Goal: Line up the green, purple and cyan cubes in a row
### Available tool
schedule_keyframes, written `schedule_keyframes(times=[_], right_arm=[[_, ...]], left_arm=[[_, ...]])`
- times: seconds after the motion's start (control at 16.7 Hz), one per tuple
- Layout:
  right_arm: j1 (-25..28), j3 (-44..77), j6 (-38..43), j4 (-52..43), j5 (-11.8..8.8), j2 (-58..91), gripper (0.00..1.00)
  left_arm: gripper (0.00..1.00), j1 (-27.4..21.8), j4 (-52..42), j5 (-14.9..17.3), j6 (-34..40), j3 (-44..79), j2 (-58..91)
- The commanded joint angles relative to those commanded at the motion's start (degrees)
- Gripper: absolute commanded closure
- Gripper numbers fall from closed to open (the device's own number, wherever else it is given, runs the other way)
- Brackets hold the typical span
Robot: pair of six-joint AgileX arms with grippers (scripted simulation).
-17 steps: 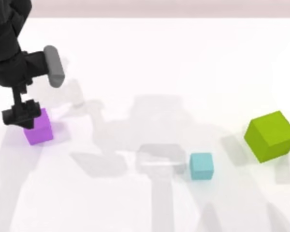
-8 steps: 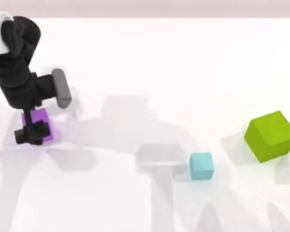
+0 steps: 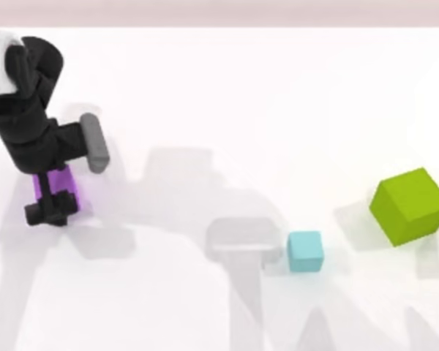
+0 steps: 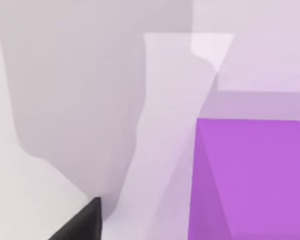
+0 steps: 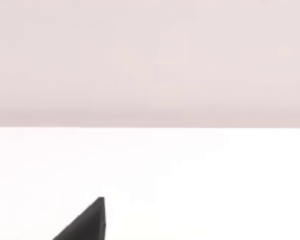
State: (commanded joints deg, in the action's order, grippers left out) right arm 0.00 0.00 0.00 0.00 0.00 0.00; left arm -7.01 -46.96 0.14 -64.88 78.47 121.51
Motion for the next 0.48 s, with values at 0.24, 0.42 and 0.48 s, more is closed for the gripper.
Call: schedule_keyframes(times=[0.24,0.42,0.48], right_arm=[[0.0,0.0,0.0,0.0,0.0,0.0,0.0],[0.0,0.0,0.0,0.0,0.0,0.0,0.0],[0.0,0.0,0.0,0.0,0.0,0.0,0.0]], left_arm=[[0.38,0.0,0.0,0.0,0.0,0.0,0.0],[0.6,0.0,0.0,0.0,0.0,0.0,0.0],[0.68,0.0,0.0,0.0,0.0,0.0,0.0]])
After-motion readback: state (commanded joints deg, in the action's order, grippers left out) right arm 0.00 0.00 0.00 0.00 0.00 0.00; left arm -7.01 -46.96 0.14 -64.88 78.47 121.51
